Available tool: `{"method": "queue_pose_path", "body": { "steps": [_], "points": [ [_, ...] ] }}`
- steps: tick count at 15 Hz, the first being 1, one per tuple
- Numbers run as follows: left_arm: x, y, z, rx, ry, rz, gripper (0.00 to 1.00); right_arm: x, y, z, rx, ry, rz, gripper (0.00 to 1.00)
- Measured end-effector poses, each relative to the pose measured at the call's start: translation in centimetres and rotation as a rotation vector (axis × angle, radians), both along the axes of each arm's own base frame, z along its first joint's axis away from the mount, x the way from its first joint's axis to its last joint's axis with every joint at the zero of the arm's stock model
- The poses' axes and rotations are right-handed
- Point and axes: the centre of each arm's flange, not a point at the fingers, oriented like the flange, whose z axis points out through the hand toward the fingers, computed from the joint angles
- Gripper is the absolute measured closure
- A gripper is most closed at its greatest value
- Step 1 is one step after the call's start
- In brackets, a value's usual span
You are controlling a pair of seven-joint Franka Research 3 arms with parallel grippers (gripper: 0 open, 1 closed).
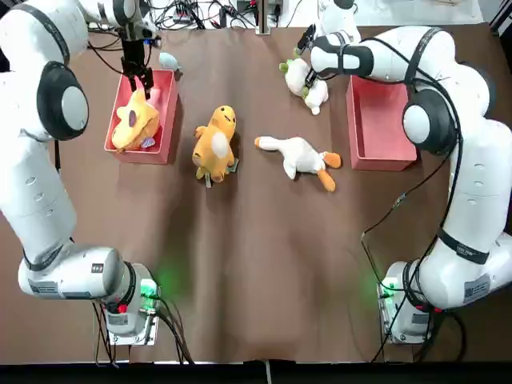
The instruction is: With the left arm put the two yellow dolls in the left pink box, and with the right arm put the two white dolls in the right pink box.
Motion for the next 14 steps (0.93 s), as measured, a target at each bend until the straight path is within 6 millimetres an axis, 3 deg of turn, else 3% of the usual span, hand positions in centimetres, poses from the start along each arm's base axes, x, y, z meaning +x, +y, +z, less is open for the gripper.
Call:
{"method": "queue_pose_path", "body": {
  "steps": [3,6,7,10,12,14],
  "points": [
    [-1.4,-5.2,3.7,0.079,-0.043,0.172,0.14,0.3,-0.8,0.5,-0.001,0.004,-0.011,0.84],
    [-3.1,-11.9,4.7,0.154,-0.080,0.341,0.11,0.1,-1.7,3.3,-0.023,0.047,-0.011,0.90],
    [-3.8,-13.9,4.3,0.185,-0.085,0.389,0.07,0.1,-2.1,5.0,-0.030,0.057,-0.013,0.90],
    [-5.3,-18.7,1.9,0.222,-0.070,0.489,0.05,-0.7,-3.4,11.8,-0.052,0.082,-0.014,0.90],
    [-5.4,-20.3,0.0,0.187,-0.042,0.532,0.02,-1.9,-4.6,16.5,-0.072,0.107,-0.014,0.90],
    [-5.3,-20.6,-2.1,0.136,0.031,0.583,0.02,-3.6,-7.4,19.8,-0.090,0.116,0.017,0.90]
  ]
}}
